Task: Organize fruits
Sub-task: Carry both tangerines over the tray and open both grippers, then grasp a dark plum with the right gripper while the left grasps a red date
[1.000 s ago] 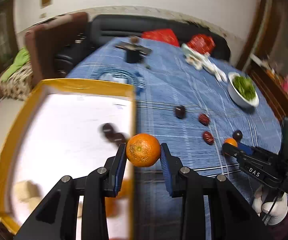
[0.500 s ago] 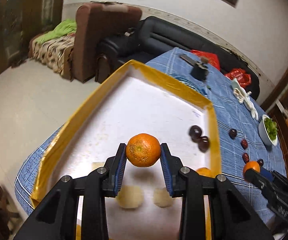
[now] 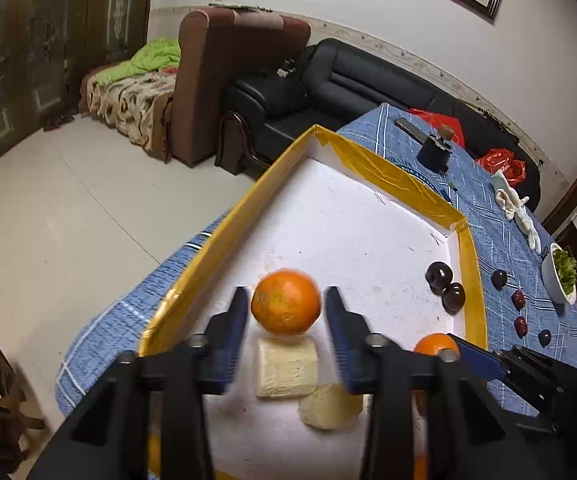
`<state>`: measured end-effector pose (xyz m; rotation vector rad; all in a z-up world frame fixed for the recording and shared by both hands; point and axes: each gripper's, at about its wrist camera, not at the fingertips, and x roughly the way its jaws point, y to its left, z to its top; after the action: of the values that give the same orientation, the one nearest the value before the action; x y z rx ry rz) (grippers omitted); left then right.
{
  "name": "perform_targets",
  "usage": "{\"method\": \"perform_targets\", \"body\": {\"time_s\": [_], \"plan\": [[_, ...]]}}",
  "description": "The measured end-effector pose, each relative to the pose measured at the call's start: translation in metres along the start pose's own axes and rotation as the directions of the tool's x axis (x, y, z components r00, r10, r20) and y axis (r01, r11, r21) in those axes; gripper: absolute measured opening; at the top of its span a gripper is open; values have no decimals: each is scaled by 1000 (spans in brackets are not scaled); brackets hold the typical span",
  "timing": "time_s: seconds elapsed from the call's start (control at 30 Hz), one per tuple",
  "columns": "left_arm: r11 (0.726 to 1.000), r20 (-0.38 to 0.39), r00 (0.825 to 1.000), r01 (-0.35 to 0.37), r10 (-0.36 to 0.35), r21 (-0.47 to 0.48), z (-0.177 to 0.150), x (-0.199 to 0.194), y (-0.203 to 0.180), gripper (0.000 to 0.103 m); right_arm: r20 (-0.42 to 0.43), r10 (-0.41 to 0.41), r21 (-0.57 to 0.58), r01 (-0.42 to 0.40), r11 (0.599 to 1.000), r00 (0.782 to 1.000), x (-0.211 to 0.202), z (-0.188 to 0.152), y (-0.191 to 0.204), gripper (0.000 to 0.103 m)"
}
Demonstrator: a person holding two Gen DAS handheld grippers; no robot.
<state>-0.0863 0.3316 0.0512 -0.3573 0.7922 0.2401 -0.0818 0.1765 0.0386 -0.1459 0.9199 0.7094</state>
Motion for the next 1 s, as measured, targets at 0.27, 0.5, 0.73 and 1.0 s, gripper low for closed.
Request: {"method": "perform_targets", "body": {"time_s": [0.27,0.5,0.73,1.0], "plan": [[996,79,995,-72,68,51,-2,-28,-12,77,25,-7,26,7,1000,1000,-5,1,-1,56],[987,97,989,-120,110,106,-9,-42,-35,90,68,-20,56,16,998,997,-29,-6,-12,58],[980,107,988,-124,108,153,-19,-53,-57,90,95,-43,113,32,993,995,-52,-23,-39,60],[972,110,989,-116,95,203,-26,-62,-80,90,118,-78,195,54,979,990,-76,-45,-78,62]]}}
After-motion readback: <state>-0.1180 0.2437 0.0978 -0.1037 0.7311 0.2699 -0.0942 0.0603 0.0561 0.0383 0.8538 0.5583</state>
